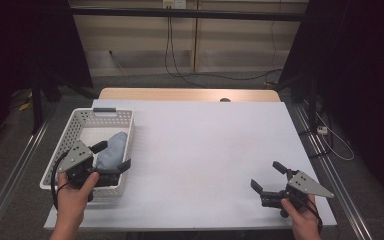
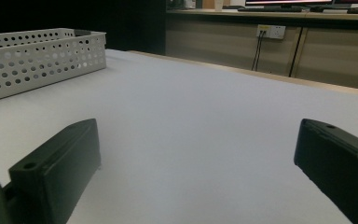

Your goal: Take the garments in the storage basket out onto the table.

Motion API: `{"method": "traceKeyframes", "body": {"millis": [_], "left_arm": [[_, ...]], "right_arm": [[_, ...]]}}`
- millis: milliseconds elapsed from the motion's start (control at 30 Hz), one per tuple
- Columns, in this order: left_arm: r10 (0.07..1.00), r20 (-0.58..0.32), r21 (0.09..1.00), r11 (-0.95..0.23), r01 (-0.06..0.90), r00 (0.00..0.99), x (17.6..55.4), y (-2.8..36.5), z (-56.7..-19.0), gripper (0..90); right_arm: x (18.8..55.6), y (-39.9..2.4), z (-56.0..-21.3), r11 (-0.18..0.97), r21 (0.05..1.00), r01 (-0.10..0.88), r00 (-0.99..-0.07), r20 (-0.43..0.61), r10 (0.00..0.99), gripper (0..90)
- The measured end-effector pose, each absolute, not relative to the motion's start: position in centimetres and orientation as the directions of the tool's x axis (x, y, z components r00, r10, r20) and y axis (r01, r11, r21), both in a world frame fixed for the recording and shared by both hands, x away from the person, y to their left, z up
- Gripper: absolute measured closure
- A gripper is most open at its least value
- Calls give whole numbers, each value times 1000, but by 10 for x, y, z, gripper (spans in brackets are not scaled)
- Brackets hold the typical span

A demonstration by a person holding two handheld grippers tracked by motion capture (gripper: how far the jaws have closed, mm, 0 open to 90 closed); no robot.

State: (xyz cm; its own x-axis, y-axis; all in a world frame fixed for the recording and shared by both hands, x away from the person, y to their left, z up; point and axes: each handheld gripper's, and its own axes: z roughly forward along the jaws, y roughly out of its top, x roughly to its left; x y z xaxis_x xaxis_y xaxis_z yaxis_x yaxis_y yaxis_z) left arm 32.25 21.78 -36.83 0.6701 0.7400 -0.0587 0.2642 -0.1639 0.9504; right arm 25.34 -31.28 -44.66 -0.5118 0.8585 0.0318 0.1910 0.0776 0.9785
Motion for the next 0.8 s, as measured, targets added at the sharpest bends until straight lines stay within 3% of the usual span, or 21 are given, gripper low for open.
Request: {"method": "traceKeyframes", "body": {"millis": [800], "left_arm": [[762, -38, 951, -170, 257, 646, 340, 226, -351, 21]], "right_arm": [[253, -312, -447, 80, 978, 194, -516, 32, 856, 1]]}}
